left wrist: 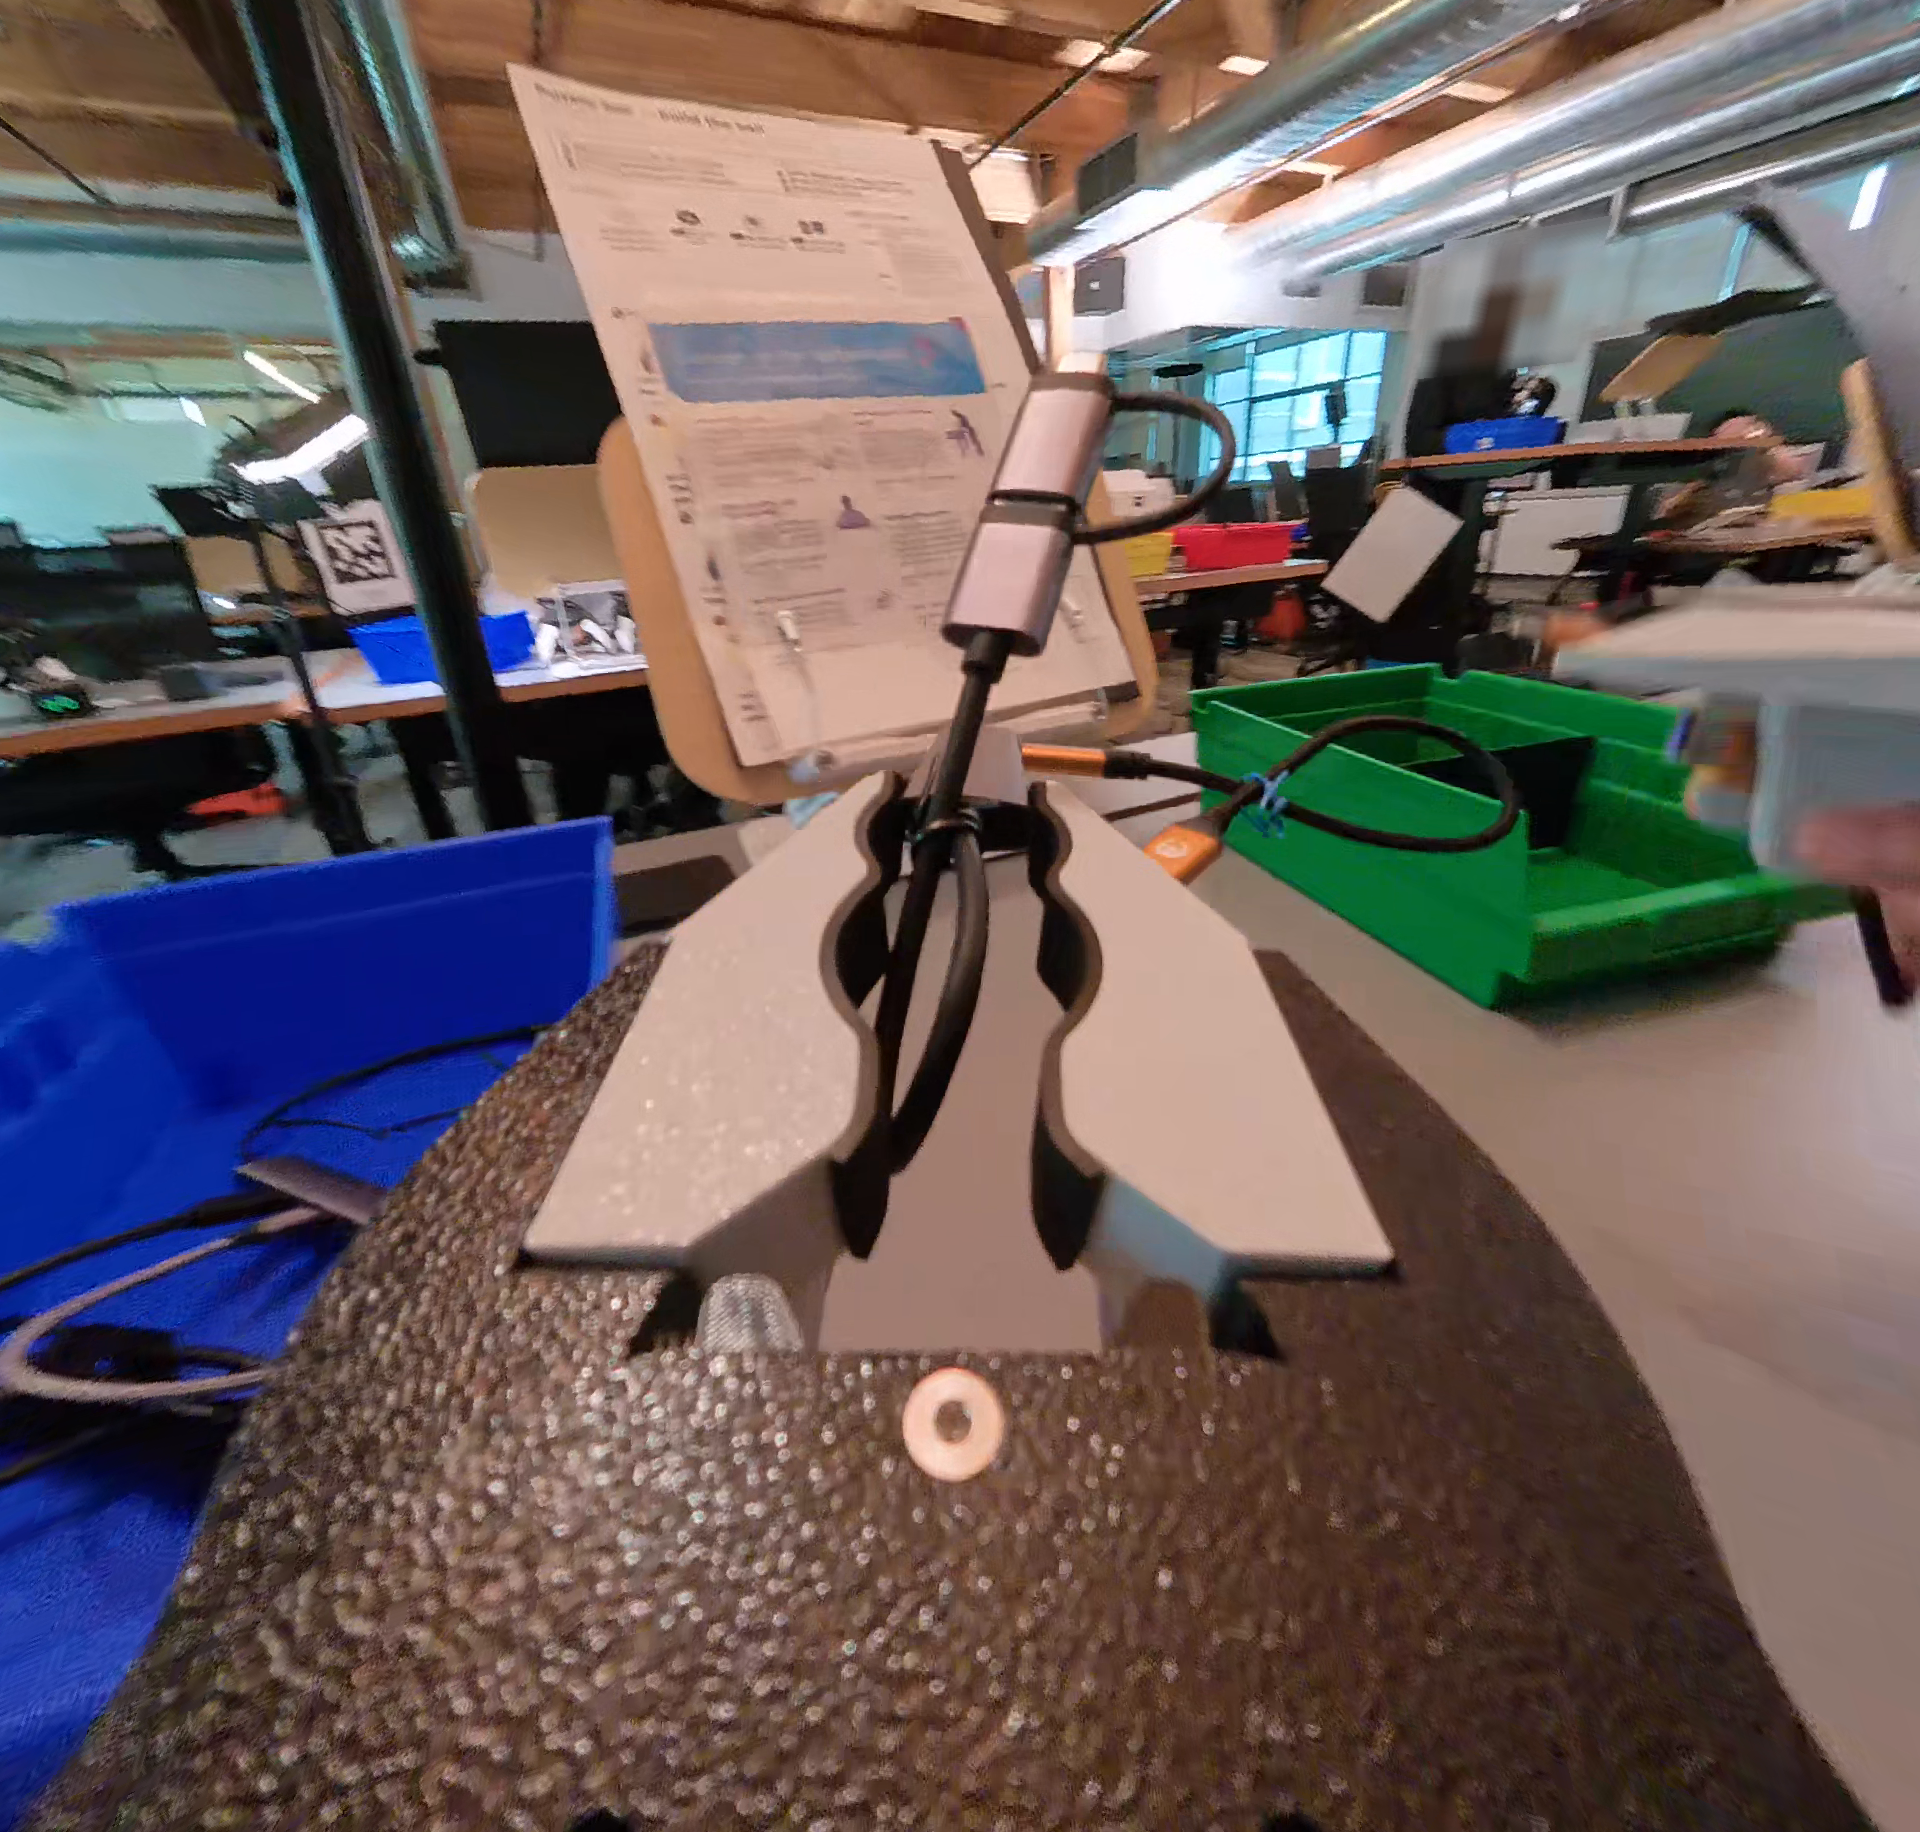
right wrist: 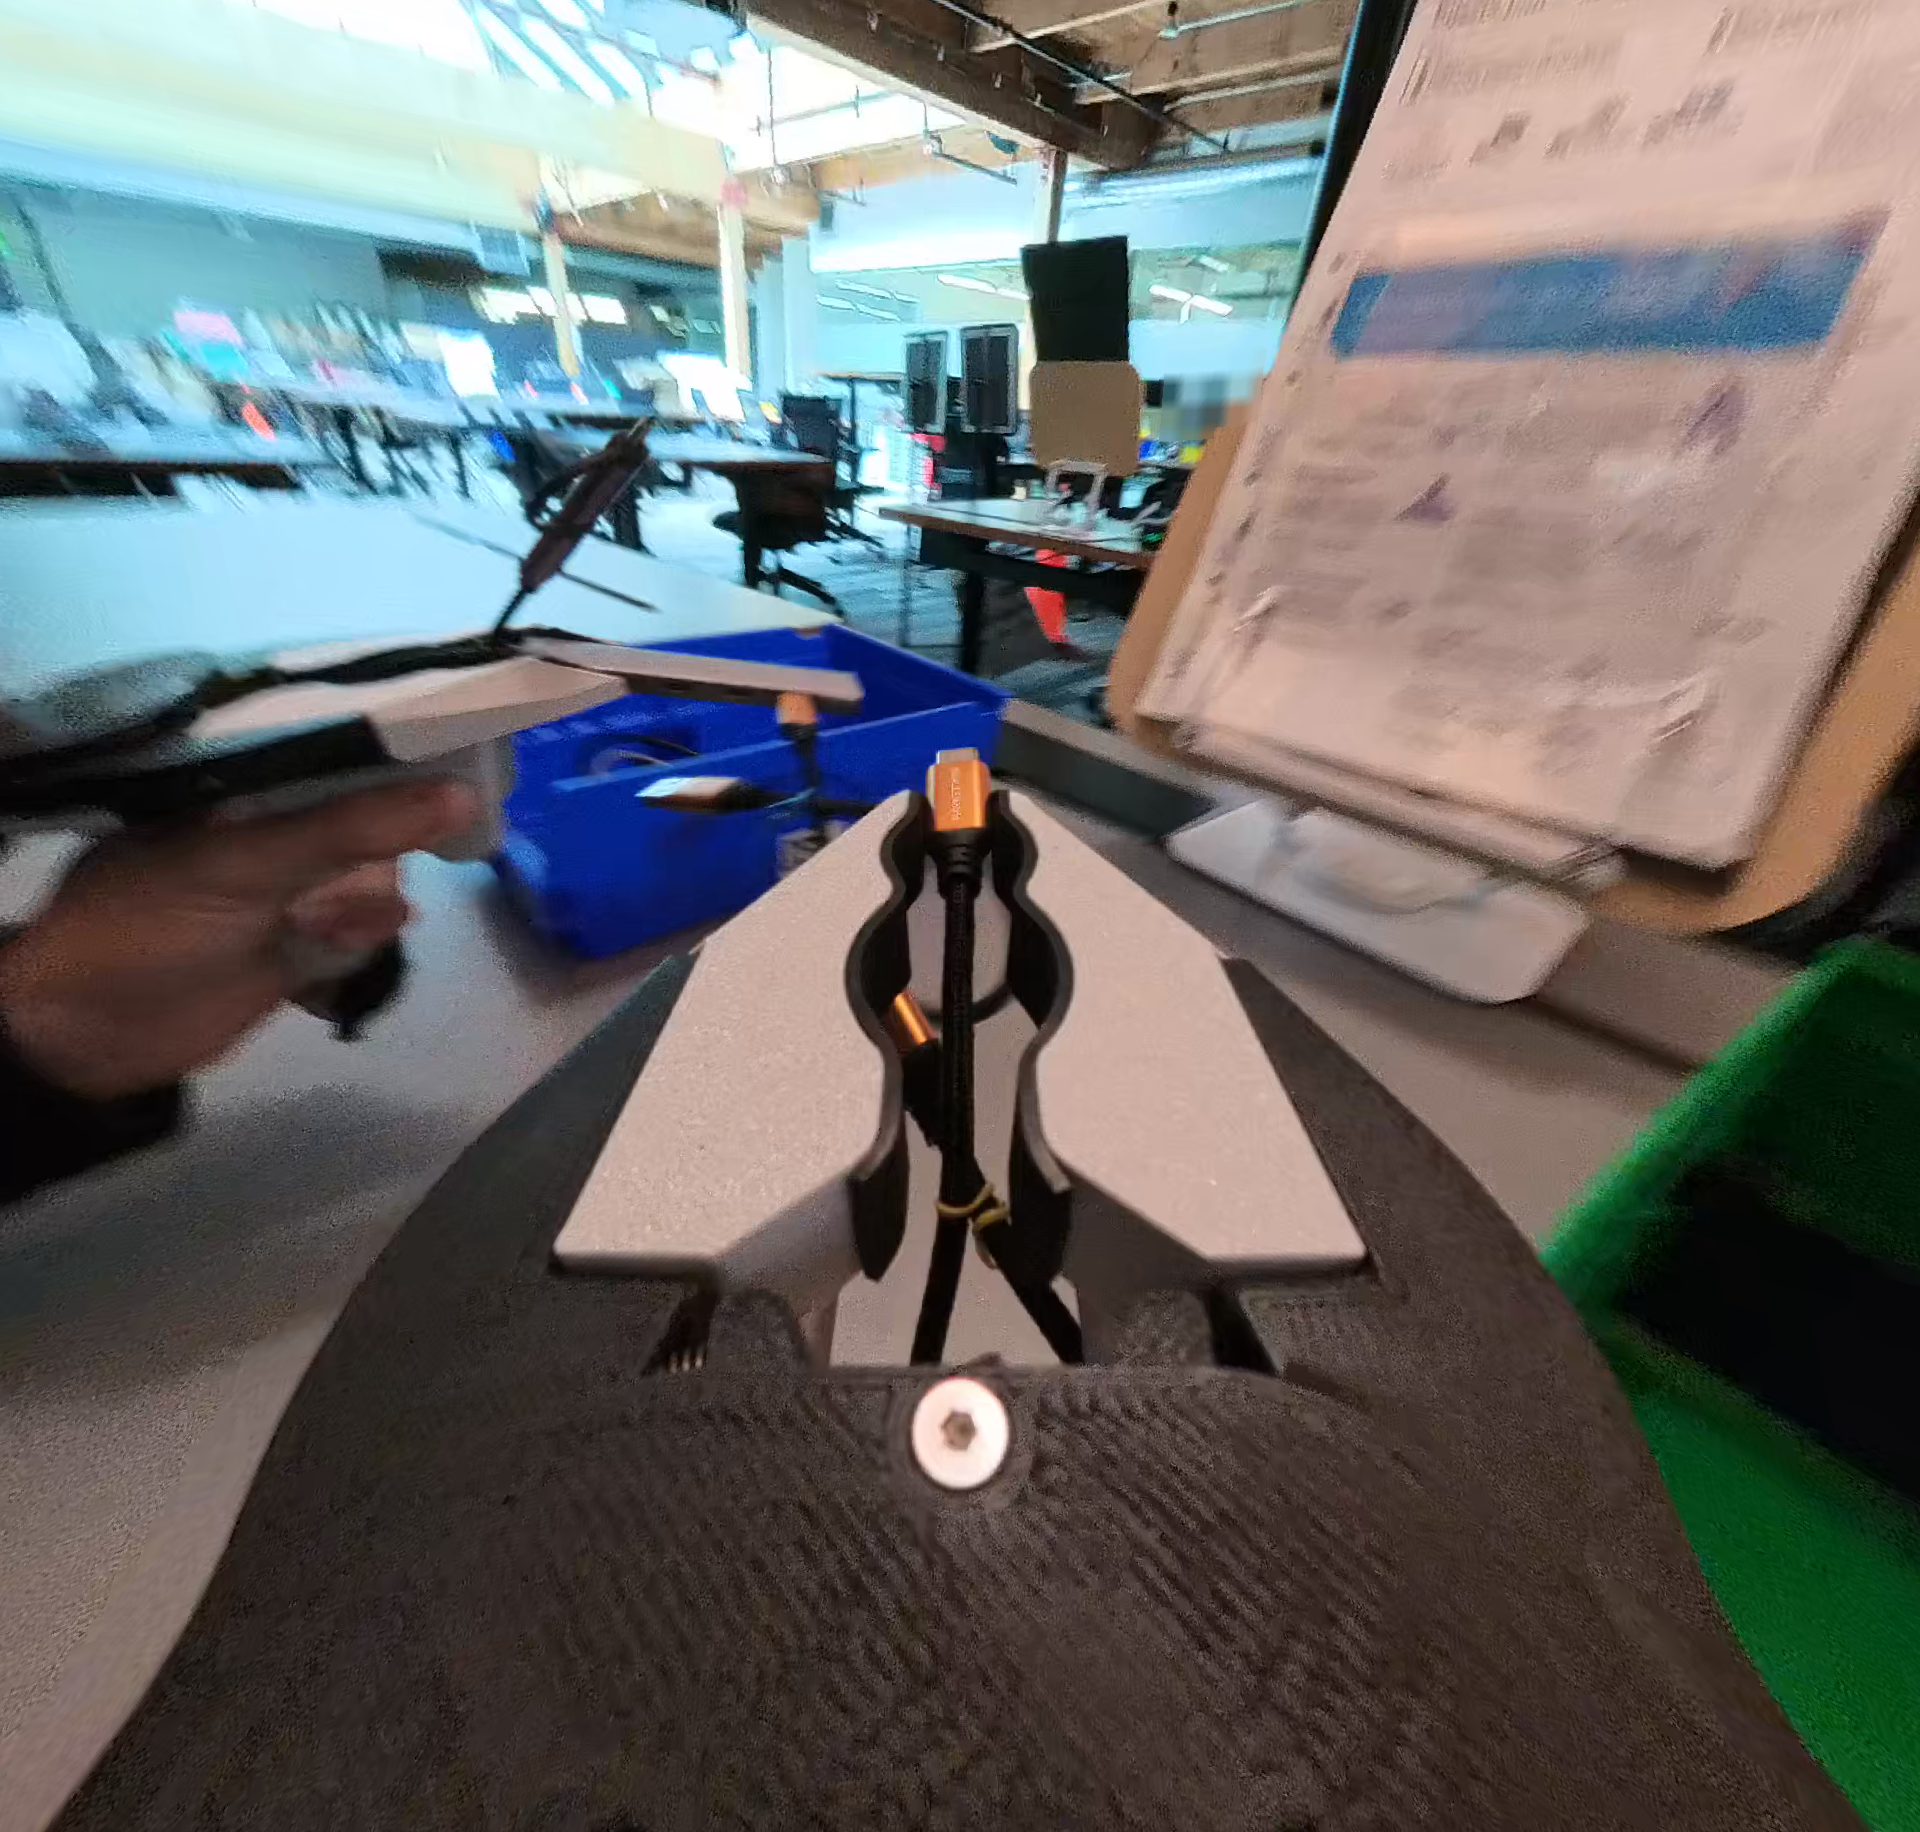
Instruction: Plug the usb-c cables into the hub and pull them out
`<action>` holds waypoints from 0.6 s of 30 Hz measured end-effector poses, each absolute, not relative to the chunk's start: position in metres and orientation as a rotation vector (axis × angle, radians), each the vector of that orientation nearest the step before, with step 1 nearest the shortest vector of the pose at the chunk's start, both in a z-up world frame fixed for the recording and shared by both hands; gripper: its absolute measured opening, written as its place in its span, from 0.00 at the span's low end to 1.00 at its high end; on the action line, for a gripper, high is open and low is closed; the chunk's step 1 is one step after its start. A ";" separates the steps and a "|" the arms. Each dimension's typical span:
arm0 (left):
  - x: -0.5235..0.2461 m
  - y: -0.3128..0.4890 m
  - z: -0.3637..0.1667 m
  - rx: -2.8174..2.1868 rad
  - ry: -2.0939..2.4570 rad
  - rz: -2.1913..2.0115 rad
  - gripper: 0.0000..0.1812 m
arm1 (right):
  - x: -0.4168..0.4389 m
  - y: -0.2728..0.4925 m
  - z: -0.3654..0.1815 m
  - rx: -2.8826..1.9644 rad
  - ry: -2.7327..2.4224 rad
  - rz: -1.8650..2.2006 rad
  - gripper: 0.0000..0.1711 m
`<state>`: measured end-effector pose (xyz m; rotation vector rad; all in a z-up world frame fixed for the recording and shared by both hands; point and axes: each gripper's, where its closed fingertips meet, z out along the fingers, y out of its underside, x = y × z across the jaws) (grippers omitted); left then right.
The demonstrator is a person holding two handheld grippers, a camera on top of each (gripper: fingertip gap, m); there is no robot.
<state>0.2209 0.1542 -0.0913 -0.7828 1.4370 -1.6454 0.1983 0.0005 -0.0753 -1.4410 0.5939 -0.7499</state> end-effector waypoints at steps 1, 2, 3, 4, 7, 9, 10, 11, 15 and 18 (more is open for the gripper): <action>0.220 0.151 -0.095 -0.783 1.459 -1.667 0.12 | 0.202 -0.015 -0.071 -1.505 0.552 -0.834 0.06; 0.220 0.149 -0.098 -0.787 1.474 -1.676 0.12 | 0.209 -0.034 -0.071 -1.592 0.541 -0.909 0.07; 0.219 0.148 -0.099 -0.785 1.480 -1.690 0.12 | 0.217 -0.054 -0.074 -1.681 0.520 -0.976 0.06; 0.217 0.144 -0.099 -0.777 1.494 -1.715 0.12 | 0.224 -0.071 -0.077 -1.770 0.478 -1.028 0.06; 0.214 0.139 -0.098 -0.766 1.511 -1.749 0.12 | 0.251 -0.122 -0.102 -1.995 0.514 -1.007 0.06; 0.212 0.133 -0.097 -0.739 1.536 -1.762 0.12 | 0.268 -0.147 -0.117 -2.069 0.560 -0.986 0.06; 0.211 0.131 -0.096 -0.733 1.539 -1.766 0.12 | 0.274 -0.154 -0.125 -2.113 0.574 -0.962 0.06; 0.210 0.130 -0.096 -0.726 1.546 -1.766 0.12 | 0.279 -0.160 -0.135 -2.153 0.592 -0.919 0.06; 0.209 0.130 -0.096 -0.720 1.559 -1.760 0.12 | 0.287 -0.171 -0.170 -2.261 0.705 -0.750 0.15; 0.211 0.135 -0.096 -0.736 1.556 -1.764 0.12 | 0.287 -0.171 -0.171 -2.238 0.800 -0.724 0.29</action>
